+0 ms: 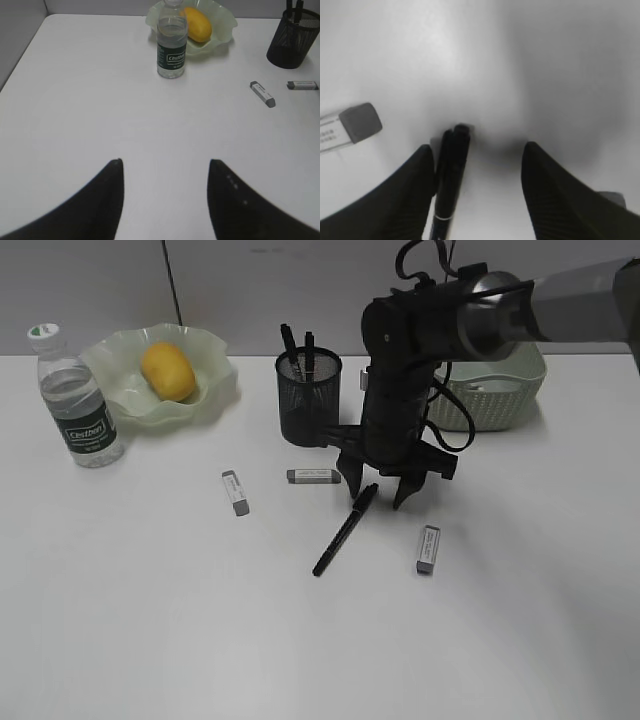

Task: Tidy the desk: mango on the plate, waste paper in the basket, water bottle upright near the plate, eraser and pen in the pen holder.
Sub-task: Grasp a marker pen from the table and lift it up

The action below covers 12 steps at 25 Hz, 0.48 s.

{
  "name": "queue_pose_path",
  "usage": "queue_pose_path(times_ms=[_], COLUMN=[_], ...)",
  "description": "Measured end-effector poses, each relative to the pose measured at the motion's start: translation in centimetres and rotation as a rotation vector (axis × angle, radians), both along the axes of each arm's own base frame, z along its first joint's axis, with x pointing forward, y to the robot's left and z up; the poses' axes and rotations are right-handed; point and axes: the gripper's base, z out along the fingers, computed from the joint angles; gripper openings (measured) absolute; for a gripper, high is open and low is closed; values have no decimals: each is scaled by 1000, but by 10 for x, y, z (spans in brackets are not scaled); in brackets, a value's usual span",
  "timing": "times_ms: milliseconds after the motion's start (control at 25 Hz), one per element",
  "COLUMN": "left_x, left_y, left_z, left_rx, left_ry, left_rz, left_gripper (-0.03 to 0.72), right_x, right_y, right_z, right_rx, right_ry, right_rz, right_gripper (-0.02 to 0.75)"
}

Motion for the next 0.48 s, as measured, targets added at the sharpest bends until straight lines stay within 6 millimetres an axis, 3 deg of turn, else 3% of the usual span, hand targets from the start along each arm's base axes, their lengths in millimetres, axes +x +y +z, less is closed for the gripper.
queue_pose_path(times_ms=[320, 480], left_x=[0, 0], left_y=[0, 0], left_z=[0, 0], left_rx=[0, 0], left_ry=[0, 0], left_rz=[0, 0], left_gripper=[414, 414], right_x=[2, 2], right_y=[-1, -1], right_z=[-6, -6], right_rx=[-17, -19], right_ry=[-3, 0], right_rz=[-4, -4], right_gripper=[396, 328])
